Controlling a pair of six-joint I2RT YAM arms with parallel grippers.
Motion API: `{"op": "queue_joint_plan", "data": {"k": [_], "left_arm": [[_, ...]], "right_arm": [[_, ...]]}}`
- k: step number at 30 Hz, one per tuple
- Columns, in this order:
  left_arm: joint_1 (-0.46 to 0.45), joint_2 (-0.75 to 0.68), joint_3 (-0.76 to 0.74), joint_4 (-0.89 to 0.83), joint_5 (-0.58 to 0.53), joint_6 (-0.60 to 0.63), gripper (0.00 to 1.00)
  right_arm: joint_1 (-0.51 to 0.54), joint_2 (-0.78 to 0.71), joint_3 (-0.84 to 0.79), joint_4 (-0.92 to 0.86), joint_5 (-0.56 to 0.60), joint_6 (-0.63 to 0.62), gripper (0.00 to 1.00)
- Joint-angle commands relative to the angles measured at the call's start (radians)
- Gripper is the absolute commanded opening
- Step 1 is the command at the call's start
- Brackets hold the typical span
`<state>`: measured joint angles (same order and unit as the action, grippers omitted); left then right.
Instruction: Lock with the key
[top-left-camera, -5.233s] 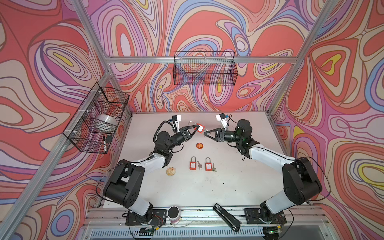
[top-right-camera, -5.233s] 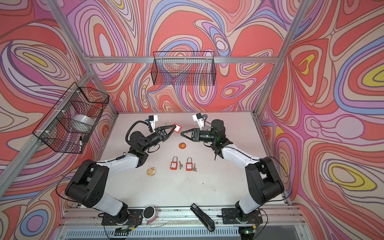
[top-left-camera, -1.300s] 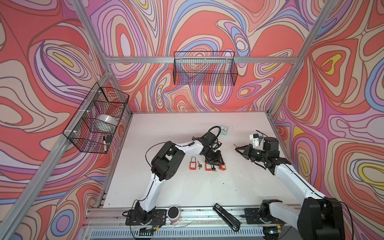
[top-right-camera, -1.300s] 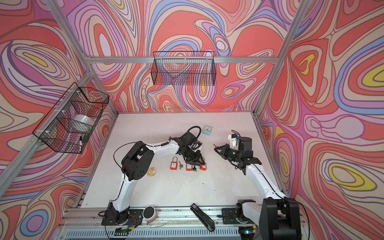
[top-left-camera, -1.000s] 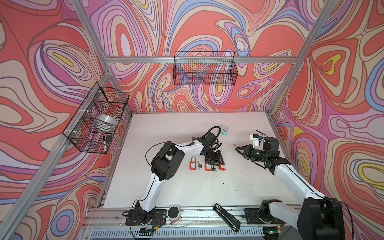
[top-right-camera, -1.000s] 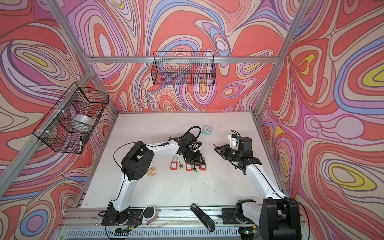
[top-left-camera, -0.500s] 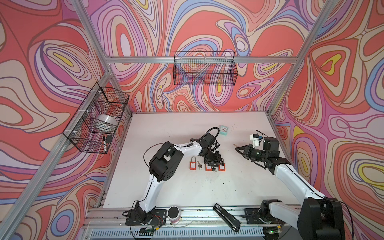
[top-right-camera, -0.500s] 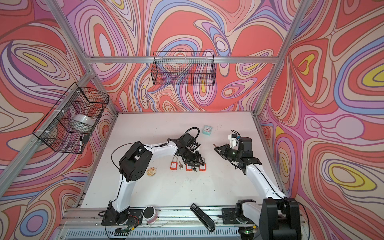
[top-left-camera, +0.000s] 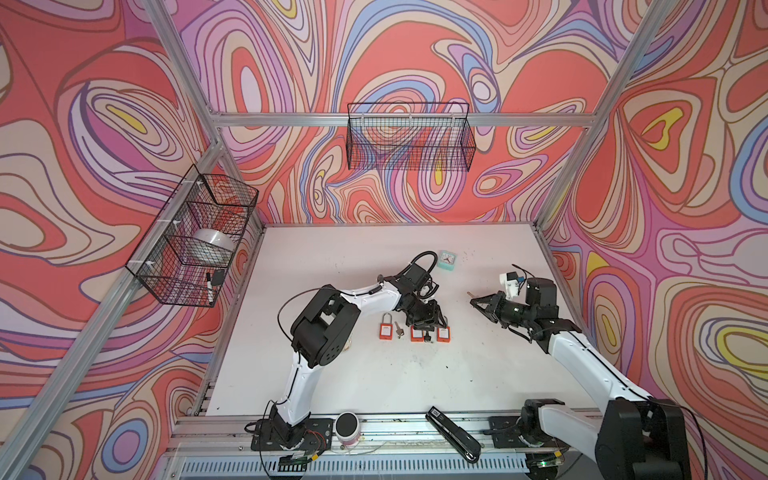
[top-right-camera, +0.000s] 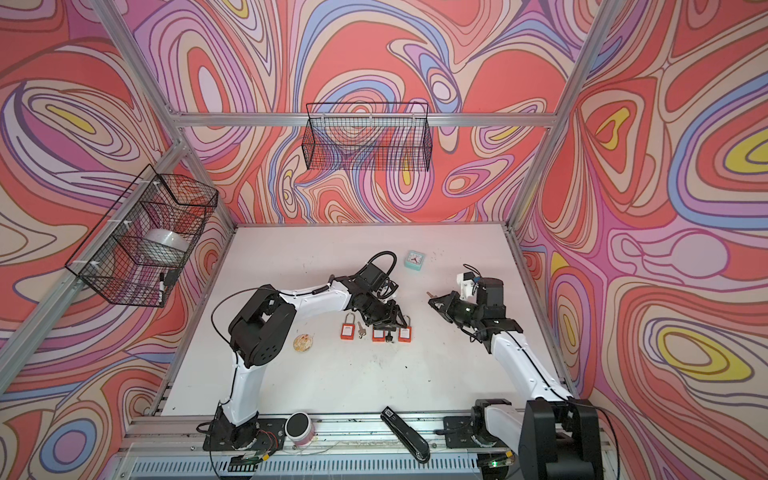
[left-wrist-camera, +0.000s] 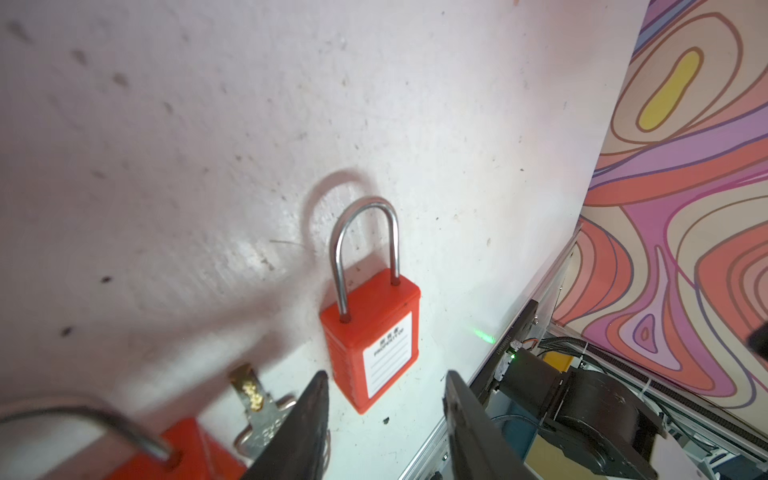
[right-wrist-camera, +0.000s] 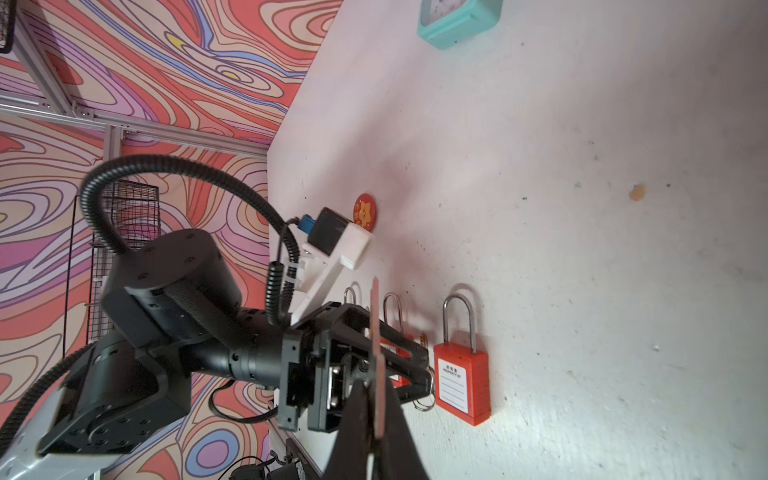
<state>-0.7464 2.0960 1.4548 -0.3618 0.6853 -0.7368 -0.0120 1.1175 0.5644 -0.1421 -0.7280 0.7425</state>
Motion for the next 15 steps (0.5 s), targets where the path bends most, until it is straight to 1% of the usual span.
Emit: {"op": "queue_joint_plan", "data": {"k": [1,10,12,15], "left_arm": [[0.011,-0.051,-0.007,0.037,-0.018,-0.012,0.47],[0.042,-0.093,-0.037,0.090,-0.008,-0.036,0.48],[0.056,-0.108,-0.062,0.147,-0.001,-0.061,0.48],[0.072,-0.125,-0.079,0.172,0.000,-0.070,0.48]], "right_arm": [[-0.002,-0.032,-0.052,0.023,0.015,0.070,0.00],[-0.002,-0.082,-0.138,0.014,0.020,0.169,0.00],[-0.001,-0.081,-0.163,0.038,0.007,0.198,0.00],[0.005,-0.059,-0.188,0.044,-0.010,0.206,0.00]]}}
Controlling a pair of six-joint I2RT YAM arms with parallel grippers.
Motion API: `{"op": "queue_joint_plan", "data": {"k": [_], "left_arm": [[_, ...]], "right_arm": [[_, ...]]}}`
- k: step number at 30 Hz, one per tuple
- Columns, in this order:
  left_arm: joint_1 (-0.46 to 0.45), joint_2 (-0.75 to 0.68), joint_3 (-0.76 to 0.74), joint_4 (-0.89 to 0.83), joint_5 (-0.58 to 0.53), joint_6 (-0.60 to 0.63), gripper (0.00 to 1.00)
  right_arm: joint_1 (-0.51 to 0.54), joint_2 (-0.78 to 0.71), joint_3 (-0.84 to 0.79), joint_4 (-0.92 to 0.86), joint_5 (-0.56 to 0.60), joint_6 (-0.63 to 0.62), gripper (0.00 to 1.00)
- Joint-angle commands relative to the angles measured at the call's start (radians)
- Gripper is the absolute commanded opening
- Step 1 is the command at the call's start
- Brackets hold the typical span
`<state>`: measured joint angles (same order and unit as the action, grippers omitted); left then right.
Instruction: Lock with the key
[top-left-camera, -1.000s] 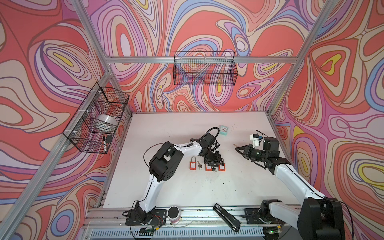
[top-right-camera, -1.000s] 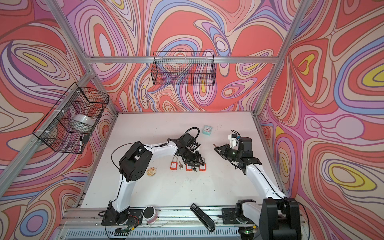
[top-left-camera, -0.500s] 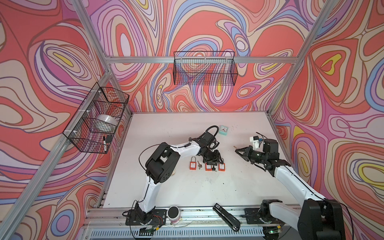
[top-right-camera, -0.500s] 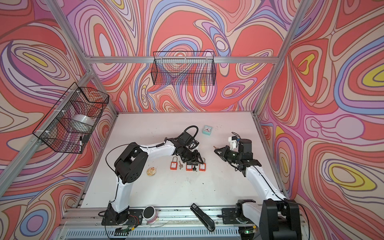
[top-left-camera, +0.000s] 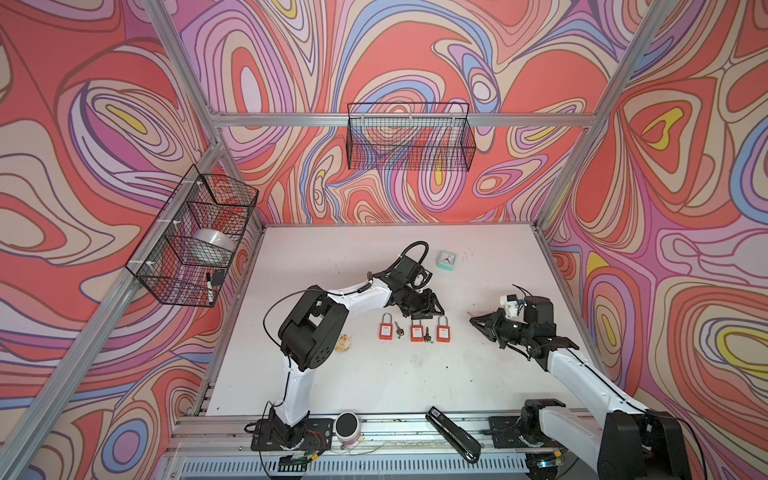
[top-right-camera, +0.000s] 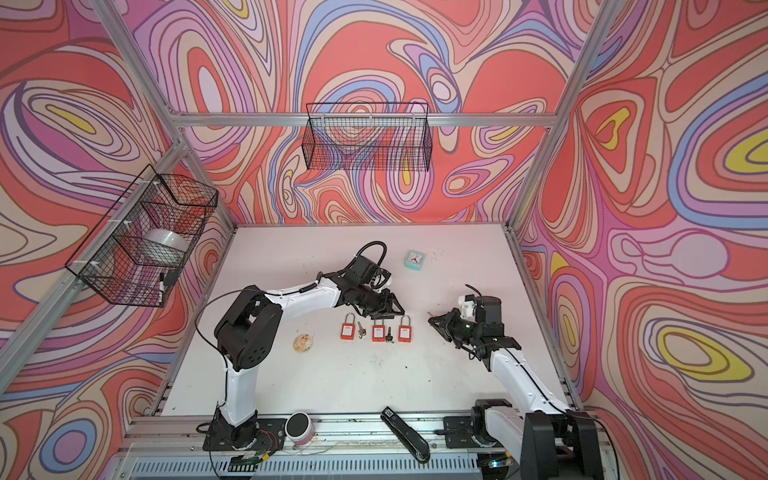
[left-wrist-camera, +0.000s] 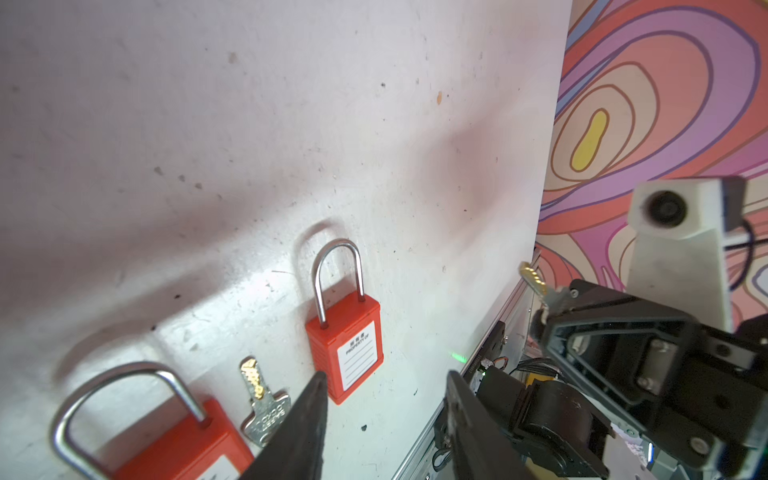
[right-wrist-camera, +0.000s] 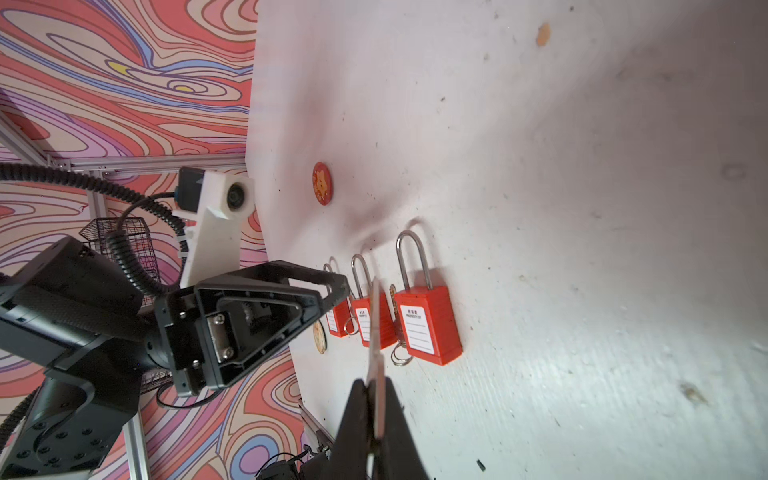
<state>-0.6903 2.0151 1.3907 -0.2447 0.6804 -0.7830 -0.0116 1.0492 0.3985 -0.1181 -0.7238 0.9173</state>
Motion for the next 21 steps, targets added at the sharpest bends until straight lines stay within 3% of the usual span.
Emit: {"op": "queue_joint_plan", "data": {"k": [1,11,21], "left_arm": [[0.019,-0.046,-0.016,0.051,0.005,-0.022,0.48],[0.034,-0.059,-0.036,0.057,-0.001,-0.024,0.49],[0.040,-0.071,-0.057,0.066,-0.002,-0.025,0.50]], "right_arm": [[0.011,0.020,-0.027,0.020,-0.016,0.031,0.00],[0.129,0.154,-0.032,0.136,0.001,0.080,0.00],[0.137,0.226,-0.018,0.177,0.012,0.095,0.00]]}}
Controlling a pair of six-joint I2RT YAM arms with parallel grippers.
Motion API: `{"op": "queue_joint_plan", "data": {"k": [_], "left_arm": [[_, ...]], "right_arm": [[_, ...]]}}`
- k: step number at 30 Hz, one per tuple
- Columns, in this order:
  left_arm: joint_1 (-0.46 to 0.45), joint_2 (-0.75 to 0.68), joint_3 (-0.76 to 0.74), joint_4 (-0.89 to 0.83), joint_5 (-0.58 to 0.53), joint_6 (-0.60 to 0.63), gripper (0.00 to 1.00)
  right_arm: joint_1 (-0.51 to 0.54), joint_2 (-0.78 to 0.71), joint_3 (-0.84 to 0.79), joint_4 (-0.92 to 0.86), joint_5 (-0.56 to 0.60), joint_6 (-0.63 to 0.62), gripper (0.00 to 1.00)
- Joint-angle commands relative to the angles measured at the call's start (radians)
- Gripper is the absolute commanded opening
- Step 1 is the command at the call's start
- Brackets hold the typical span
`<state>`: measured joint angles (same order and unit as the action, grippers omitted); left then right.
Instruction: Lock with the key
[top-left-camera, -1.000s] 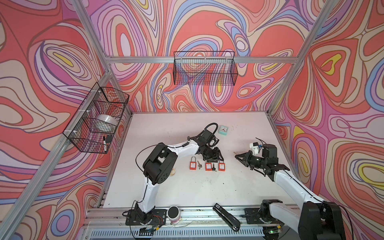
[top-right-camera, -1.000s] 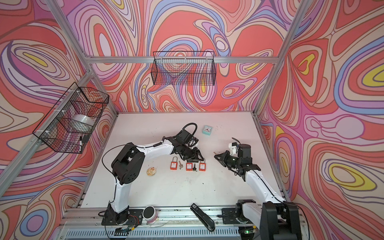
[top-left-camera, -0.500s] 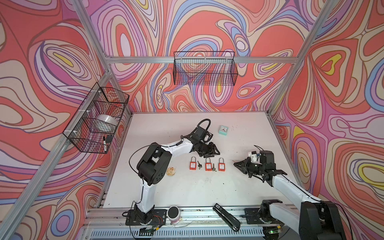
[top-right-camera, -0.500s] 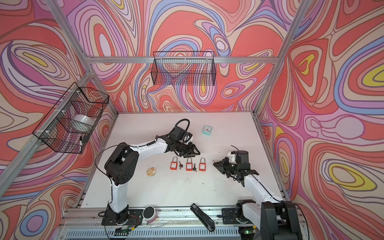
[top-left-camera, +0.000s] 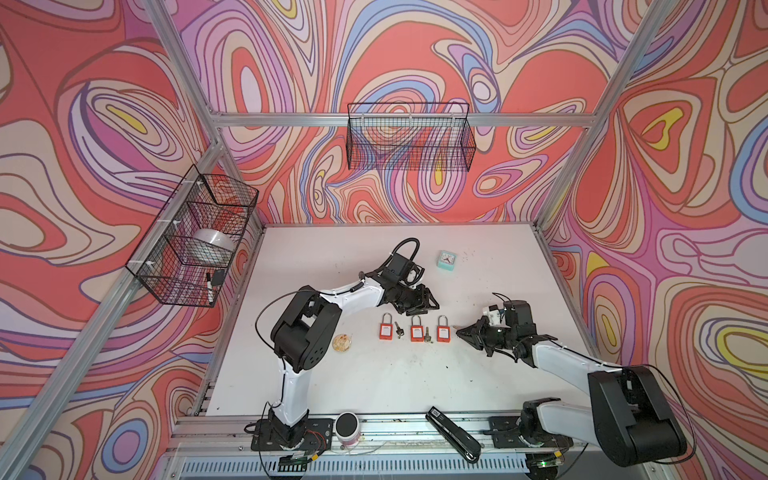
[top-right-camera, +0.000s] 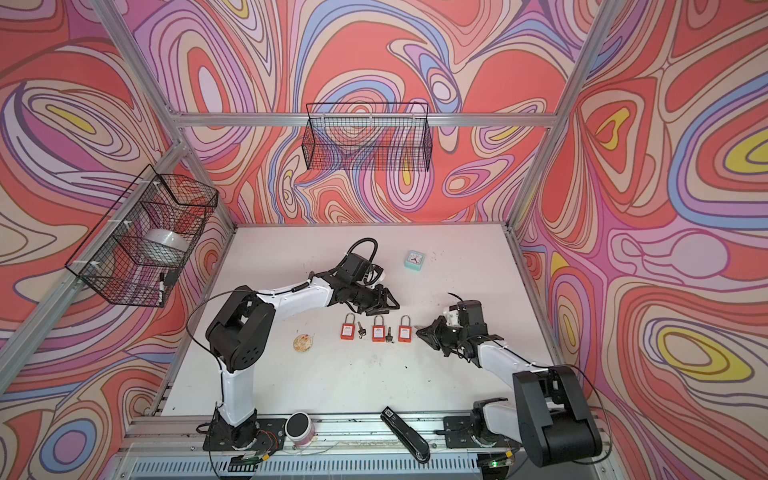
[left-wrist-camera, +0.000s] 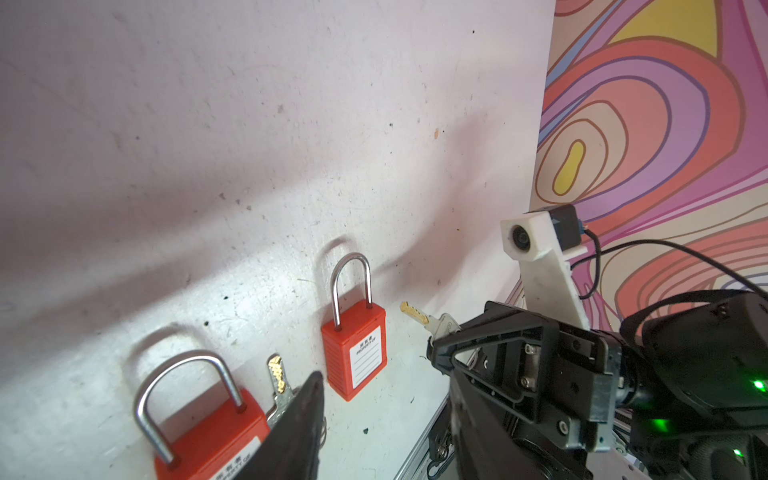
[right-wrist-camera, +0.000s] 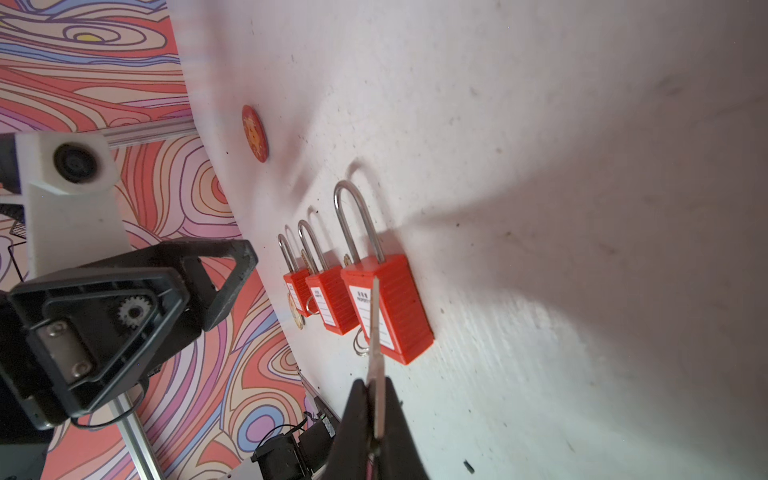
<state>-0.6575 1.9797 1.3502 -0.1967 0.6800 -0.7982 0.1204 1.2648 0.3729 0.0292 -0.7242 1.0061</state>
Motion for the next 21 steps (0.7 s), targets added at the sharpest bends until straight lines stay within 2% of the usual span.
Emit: {"op": "queue_joint_plan", "data": {"k": [1,21], "left_arm": [[0.009,-0.034,-0.017,0.018,-0.001,-0.010,0.50],[0.016,-0.051,-0.054,0.044,-0.001,-0.024,0.51]], "right_arm": [[0.004,0.011,0.007,0.030,0.016,0.007,0.00],[0.004,0.110,0.057,0.030,0.043,-0.018,0.00]]}}
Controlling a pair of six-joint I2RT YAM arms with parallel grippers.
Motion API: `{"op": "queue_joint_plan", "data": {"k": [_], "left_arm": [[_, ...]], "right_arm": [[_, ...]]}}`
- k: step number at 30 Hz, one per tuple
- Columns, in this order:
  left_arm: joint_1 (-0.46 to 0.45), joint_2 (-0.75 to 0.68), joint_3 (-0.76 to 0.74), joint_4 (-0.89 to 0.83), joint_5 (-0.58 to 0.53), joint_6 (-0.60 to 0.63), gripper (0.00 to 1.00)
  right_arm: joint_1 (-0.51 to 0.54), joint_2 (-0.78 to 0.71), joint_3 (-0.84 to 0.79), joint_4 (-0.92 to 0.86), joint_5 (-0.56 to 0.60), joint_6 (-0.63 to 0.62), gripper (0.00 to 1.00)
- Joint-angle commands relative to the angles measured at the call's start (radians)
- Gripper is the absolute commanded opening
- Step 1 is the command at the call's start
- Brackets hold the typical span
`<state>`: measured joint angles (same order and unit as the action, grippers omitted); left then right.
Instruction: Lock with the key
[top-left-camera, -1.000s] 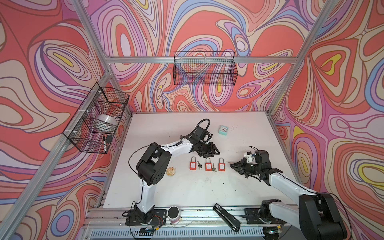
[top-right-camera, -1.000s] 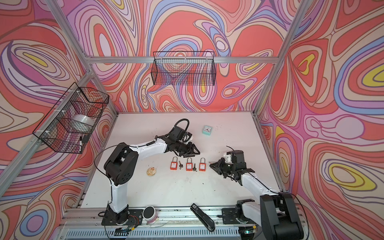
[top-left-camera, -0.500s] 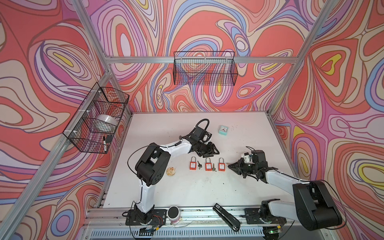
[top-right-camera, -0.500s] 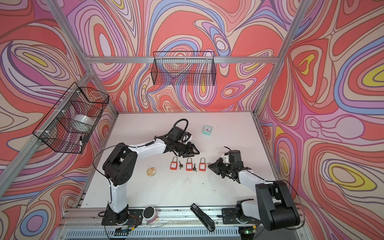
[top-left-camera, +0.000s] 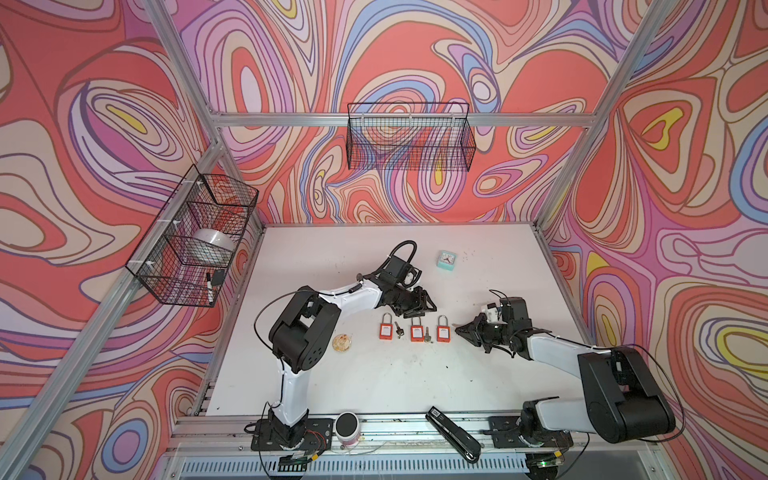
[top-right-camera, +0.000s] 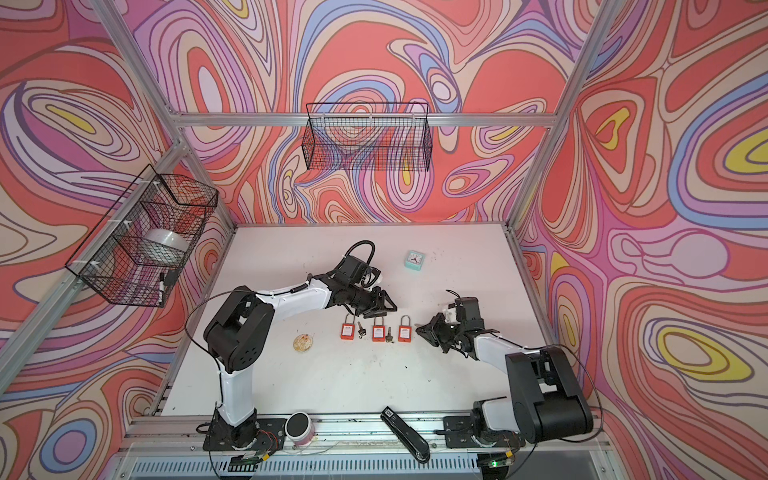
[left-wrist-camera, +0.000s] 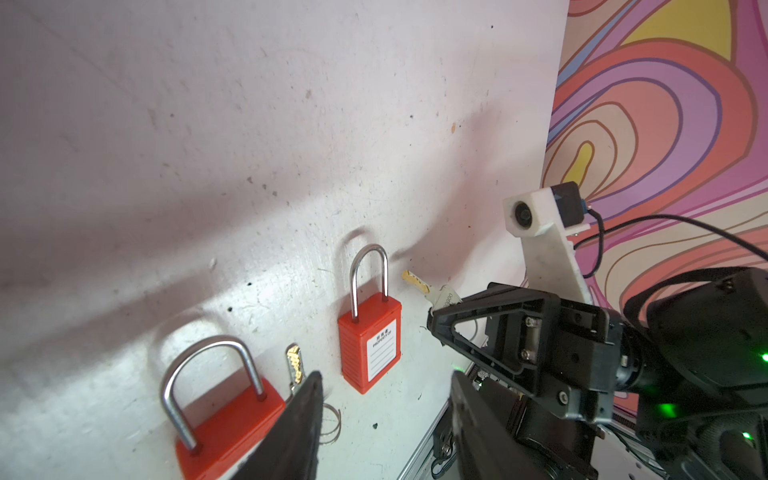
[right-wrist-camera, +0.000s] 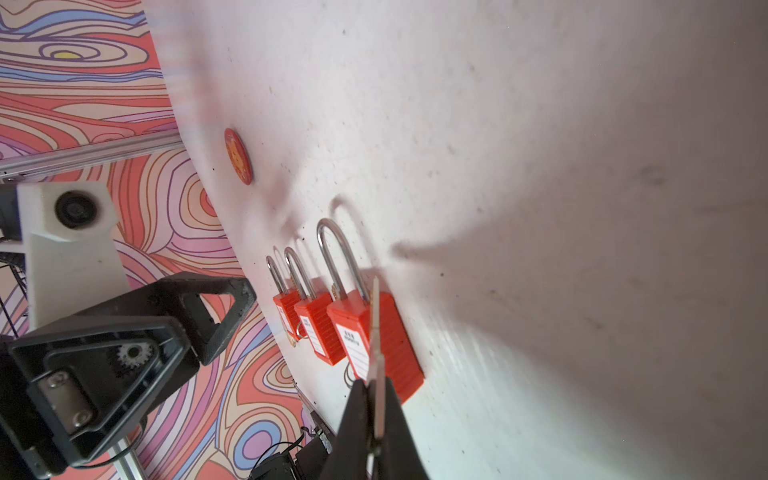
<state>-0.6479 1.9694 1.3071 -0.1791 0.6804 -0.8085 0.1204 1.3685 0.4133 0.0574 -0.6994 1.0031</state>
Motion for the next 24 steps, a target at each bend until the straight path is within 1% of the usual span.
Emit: {"op": "queue_joint_plan", "data": {"k": [1,9,15,18,24], "left_arm": [[0.007,-0.043,-0.012,0.028,-0.002,-0.014,0.51],[0.008,-0.050,-0.022,0.027,0.005,-0.014,0.51],[0.008,-0.059,-0.031,0.027,0.000,-0.011,0.51],[0.010,-0.062,-0.035,0.026,-0.001,-0.009,0.51],[0.011,-0.066,-0.042,0.026,-0.004,-0.008,0.52]], "right_arm": [[0.005,0.007,0.019,-0.003,0.019,-0.014,0.00],[0.004,-0.005,0.028,-0.076,0.033,-0.037,0.00],[0.004,0.017,0.025,-0.065,0.026,-0.032,0.03],[0.004,0.016,0.026,-0.067,0.026,-0.032,0.08],[0.004,-0.022,0.020,-0.094,0.041,-0.032,0.22]]}}
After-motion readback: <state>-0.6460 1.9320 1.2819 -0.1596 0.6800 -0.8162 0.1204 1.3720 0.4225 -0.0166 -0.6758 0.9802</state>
